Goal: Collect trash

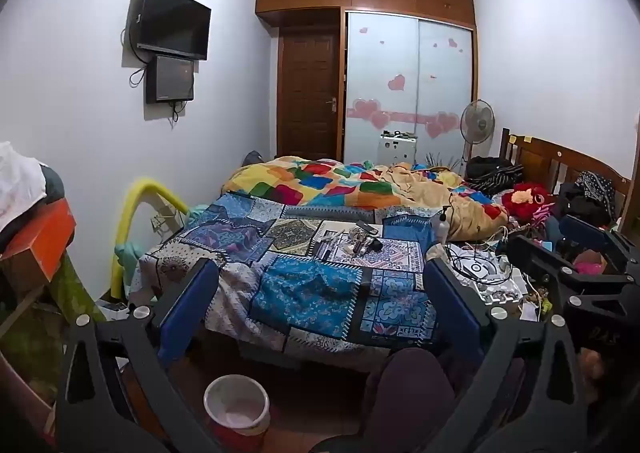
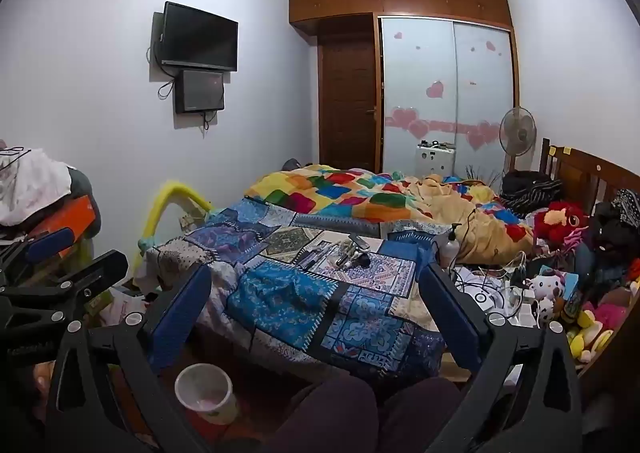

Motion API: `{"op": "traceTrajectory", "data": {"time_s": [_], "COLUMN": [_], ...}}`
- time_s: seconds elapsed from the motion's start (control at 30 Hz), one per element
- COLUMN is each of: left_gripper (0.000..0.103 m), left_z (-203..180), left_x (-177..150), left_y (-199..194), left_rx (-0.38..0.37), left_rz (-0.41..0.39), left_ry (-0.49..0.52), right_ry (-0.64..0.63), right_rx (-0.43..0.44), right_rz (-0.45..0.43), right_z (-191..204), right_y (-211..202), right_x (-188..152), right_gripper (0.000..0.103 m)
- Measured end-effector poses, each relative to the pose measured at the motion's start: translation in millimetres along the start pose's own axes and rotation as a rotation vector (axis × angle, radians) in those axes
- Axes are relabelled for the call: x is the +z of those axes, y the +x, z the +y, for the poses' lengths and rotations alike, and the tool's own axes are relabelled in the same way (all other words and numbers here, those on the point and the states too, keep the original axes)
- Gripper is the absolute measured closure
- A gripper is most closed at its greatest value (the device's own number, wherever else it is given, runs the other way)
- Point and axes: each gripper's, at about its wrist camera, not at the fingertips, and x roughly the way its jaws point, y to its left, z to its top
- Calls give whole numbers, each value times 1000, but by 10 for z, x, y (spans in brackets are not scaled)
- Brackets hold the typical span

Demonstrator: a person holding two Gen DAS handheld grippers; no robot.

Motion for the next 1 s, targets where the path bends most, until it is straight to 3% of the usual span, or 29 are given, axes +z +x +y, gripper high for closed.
{"op": "traceTrajectory", "data": {"time_s": [1.0], "left_gripper": [0], "left_z": [117], "left_x": [-72], "left_y": [49], "left_rx": [18], "left_rz": [15], "left_ry": [-45], "right_ry": [-2], "right_rx": [-1], "right_rz": [10], "right_z": [33], "right_y": [16], "right_x": [-22], "right_gripper": [0]}}
